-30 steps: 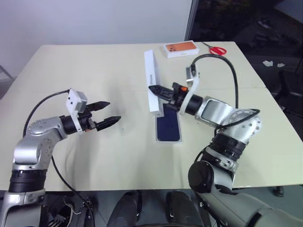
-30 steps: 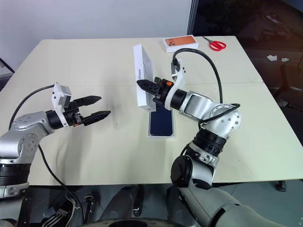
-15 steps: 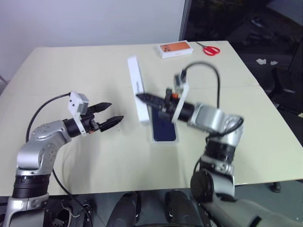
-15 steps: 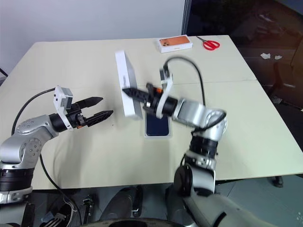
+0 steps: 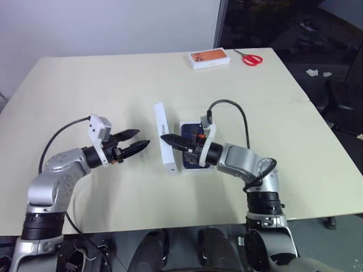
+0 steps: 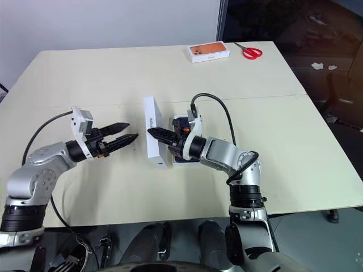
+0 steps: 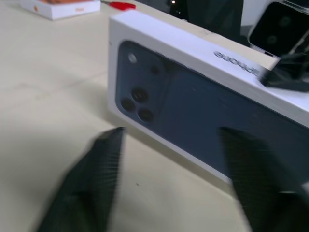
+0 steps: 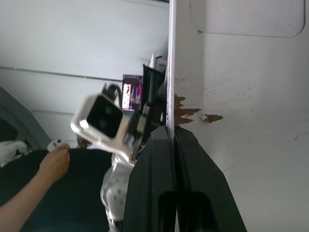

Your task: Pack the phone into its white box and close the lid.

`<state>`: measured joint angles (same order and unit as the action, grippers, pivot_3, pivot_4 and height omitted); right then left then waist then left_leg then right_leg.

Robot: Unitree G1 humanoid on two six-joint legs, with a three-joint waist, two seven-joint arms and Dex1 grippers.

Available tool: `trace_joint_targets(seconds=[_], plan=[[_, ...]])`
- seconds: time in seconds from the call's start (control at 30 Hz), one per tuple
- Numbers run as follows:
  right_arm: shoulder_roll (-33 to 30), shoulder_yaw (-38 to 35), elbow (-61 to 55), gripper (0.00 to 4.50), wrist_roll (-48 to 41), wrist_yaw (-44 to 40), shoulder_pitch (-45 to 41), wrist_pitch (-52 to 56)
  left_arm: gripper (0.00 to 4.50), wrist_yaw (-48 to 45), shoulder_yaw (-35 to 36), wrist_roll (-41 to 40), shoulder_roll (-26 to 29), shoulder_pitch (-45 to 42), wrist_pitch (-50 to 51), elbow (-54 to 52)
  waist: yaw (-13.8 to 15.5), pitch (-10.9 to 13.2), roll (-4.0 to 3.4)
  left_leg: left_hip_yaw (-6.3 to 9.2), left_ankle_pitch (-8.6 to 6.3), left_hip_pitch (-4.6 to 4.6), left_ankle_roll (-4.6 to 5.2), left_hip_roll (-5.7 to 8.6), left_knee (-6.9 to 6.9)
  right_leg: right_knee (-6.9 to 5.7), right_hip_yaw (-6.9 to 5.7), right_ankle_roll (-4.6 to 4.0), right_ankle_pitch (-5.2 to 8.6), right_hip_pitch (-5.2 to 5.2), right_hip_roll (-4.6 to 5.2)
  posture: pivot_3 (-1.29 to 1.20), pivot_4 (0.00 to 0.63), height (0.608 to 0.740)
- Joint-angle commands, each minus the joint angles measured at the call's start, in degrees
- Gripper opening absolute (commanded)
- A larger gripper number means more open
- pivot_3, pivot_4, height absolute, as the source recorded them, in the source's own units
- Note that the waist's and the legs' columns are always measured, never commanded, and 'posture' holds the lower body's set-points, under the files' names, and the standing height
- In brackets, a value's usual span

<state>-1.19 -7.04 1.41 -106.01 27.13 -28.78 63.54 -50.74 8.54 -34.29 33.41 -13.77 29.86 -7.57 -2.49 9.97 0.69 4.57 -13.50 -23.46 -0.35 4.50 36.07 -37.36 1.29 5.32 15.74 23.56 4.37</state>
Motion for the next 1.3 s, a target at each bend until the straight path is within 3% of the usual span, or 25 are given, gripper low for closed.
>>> trace_joint_targets(seconds=[0.03,0.1,0.23,0.27,0.37,0.53,0.67,0.77,0.87,0.97,1.2,1.3], plan=[[-0.17,1.50,-0.18,0.00,0.47,-2.54,0.22,-2.05,1.10,0.52,-1.22,0.94,-0.98,0.36,-1.46,-1.86,0.02,0.00,0.00,0.00,0.00,-0.01,0.00,0.00,0.00,0.00,0.00,0.00,0.00,0.00,0.00,0.00,0.150,0.740],[-0.32,1.36,1.14,0.61,0.76,-3.11,-0.16,-3.20,0.07,1.49,-2.49,1.52,-2.74,0.15,-1.87,-1.12,0.05,0.00,0.00,0.00,0.00,-0.01,0.00,0.00,0.02,0.00,0.00,0.00,0.00,0.00,0.00,0.00,0.150,0.740],[-1.20,1.36,2.49,2.38,2.54,-4.60,-0.72,-4.22,0.00,3.30,-5.03,3.60,-6.23,-0.82,-3.34,-0.08,0.19,-0.01,0.01,0.00,0.00,0.00,0.00,0.01,0.03,0.01,0.00,0.00,0.00,-0.03,0.01,0.00,0.150,0.740],[-1.78,1.32,2.57,3.02,3.70,-5.23,-0.97,-4.38,0.00,4.05,-6.05,4.46,-7.50,-1.24,-4.09,0.18,0.24,-0.01,0.01,0.00,0.00,0.00,0.00,0.01,0.03,0.01,-0.01,0.00,0.00,-0.03,0.01,0.00,0.150,0.740],[-6.93,0.95,0.72,4.48,10.92,-10.29,-3.58,-4.44,0.00,5.09,-7.69,5.75,-9.67,-1.78,-5.05,-0.16,0.37,0.00,0.01,-0.01,0.00,0.00,0.00,0.01,0.06,0.02,-0.02,0.00,0.00,-0.05,0.01,0.00,0.150,0.740],[-16.53,0.59,-2.49,4.48,20.25,-21.22,-9.75,-3.76,0.00,4.77,-7.95,6.23,-9.76,-1.54,-5.60,-0.44,0.21,0.01,-0.01,-0.04,0.00,-0.01,0.01,0.01,0.03,0.02,-0.02,0.01,0.00,-0.02,-0.02,0.00,0.150,0.740],[-27.42,4.33,-8.28,4.48,30.92,-33.36,-11.39,-2.20,0.00,4.99,-9.12,7.24,-11.25,-2.41,-6.67,1.02,0.35,0.00,0.00,-0.02,-0.01,-0.01,0.02,-0.02,0.03,0.07,-0.04,0.01,0.00,-0.05,-0.03,0.00,0.150,0.740],[-34.75,8.87,-12.63,4.48,42.56,-43.01,-10.55,-6.64,0.00,6.41,-9.62,7.29,-13.82,-3.25,-6.72,2.01,1.30,-0.01,0.03,-0.01,-0.03,-0.01,0.06,-0.01,0.11,0.17,-0.11,0.01,0.00,-0.15,0.00,0.00,0.150,0.740],[-37.26,12.16,-15.11,4.48,51.09,-48.80,-9.08,-11.39,0.00,7.13,-9.32,7.35,-14.42,-2.08,-6.42,1.21,1.48,0.00,0.06,-0.04,-0.05,-0.01,0.08,0.00,0.13,0.17,-0.09,0.02,0.00,-0.16,0.02,0.00,0.150,0.740],[-39.51,16.03,-16.89,3.62,60.65,-54.10,-5.46,-17.34,0.00,6.62,-8.94,7.33,-12.50,-0.44,-5.48,-0.46,1.69,0.00,0.06,-0.01,-0.05,-0.01,0.07,-0.01,0.08,0.17,-0.11,0.02,0.00,-0.14,0.02,0.00,0.150,0.740],[-41.26,23.65,-14.89,0.02,81.28,-59.78,-2.76,-30.40,0.00,4.95,-9.54,8.50,-4.97,2.31,-2.27,-1.54,1.79,0.00,0.05,-0.01,-0.05,0.00,0.05,-0.01,0.10,0.17,-0.10,0.02,0.00,-0.13,0.04,0.00,0.150,0.740],[-40.34,23.87,-12.75,0.02,85.83,-60.98,-2.00,-33.39,0.00,5.59,-9.97,8.91,-5.12,2.16,-1.24,-0.05,2.04,0.01,0.06,0.01,-0.06,-0.01,0.05,0.01,0.11,0.23,-0.11,0.01,0.00,-0.16,0.06,0.00,0.150,0.740]])
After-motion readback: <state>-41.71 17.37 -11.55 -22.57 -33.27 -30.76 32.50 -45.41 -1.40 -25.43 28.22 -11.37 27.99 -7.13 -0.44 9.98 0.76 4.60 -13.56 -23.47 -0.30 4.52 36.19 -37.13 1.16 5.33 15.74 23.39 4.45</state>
